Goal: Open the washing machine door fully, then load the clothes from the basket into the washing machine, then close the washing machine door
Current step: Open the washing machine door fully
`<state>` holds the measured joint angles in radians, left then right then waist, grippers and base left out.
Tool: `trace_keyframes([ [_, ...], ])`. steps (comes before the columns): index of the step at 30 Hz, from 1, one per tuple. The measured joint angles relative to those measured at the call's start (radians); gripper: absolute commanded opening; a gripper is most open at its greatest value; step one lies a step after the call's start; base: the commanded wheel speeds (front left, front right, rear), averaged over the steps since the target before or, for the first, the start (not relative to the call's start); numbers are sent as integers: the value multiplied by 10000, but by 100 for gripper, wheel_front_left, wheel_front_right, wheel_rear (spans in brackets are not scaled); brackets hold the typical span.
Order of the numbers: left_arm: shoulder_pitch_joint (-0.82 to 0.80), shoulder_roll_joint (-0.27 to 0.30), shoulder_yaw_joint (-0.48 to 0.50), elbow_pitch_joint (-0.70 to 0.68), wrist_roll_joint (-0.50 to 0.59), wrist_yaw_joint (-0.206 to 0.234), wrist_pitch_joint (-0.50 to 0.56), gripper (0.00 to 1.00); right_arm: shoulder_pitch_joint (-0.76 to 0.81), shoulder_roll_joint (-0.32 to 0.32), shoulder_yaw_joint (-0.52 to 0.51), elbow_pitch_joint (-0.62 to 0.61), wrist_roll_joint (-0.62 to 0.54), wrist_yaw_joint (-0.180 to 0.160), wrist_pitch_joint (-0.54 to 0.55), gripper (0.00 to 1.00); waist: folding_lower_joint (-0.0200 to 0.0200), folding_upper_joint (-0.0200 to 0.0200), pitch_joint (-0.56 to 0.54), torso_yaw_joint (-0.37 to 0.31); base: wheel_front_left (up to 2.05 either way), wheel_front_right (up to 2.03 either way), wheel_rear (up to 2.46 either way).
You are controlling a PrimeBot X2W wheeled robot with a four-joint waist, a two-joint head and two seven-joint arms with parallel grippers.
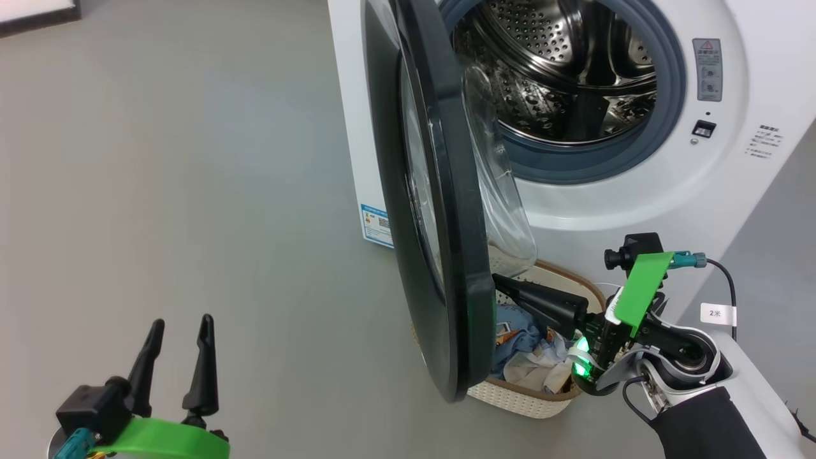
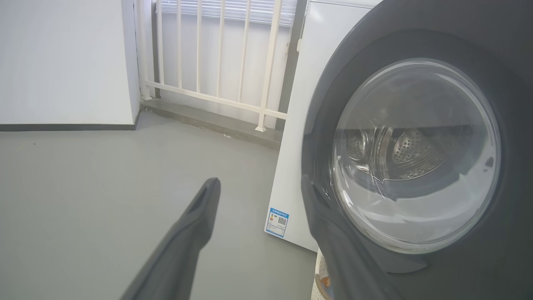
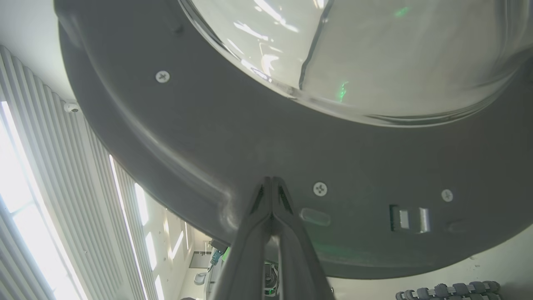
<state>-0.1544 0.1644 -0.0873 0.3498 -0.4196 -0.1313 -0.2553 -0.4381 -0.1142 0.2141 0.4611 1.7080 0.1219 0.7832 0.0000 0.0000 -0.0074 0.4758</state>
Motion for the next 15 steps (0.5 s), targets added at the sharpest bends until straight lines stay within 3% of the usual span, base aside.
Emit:
trace_keyframes([
  [12,196,-13,73,-54,0,0,0,100,297,113,-362,-466,-244,2,-134,2,0,1,-128,-802,0,0,0],
  [15,196,-52,84,-100,0,0,0,100,457,104,-560,-650,-337,2,-311,38,0,0,-160,-1107,0,0,0],
])
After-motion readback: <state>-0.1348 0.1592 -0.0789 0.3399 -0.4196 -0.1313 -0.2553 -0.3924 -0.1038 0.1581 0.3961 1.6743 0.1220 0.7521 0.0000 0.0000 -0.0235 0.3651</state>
